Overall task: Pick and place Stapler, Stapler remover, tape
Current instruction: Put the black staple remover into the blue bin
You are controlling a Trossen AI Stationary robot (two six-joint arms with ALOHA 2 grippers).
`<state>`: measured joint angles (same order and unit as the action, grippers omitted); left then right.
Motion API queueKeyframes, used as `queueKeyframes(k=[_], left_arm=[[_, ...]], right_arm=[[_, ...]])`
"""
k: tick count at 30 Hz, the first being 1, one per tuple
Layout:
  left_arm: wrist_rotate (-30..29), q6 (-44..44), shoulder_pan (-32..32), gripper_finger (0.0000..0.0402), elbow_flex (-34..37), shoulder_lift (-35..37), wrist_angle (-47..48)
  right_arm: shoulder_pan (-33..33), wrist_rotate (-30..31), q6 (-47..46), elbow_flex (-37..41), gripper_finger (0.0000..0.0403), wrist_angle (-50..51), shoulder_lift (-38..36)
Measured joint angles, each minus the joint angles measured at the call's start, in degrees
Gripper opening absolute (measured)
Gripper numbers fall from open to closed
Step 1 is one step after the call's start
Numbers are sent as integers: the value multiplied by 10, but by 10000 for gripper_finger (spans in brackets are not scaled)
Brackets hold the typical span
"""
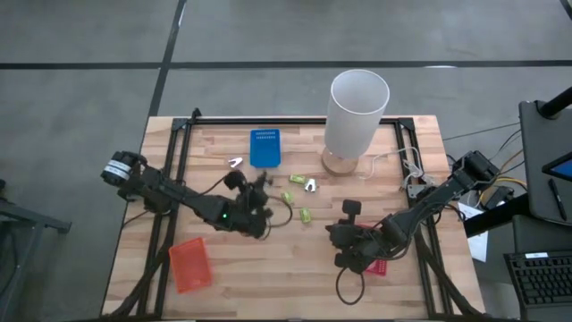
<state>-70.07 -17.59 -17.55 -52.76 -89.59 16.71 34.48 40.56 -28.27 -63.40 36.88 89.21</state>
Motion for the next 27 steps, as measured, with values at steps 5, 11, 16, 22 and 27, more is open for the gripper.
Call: queueKeyframes(k=[5, 11, 16, 22, 27], left_arm=[[63, 5, 85, 2, -5, 8, -2], [224, 21, 225, 7, -10, 9, -24], [333, 25, 325, 4, -10, 9, -37], [486, 24, 413, 15, -10, 8, -53], [525, 24, 430, 33, -10, 6, -54]], right_arm=[[0, 0, 0, 0, 8, 0, 0], [0, 0, 0, 0, 8, 0, 0], [0, 0, 0, 0, 8, 0, 0], [0, 0, 2, 1, 8, 0, 0], [0, 0, 2, 1, 8, -2, 0]])
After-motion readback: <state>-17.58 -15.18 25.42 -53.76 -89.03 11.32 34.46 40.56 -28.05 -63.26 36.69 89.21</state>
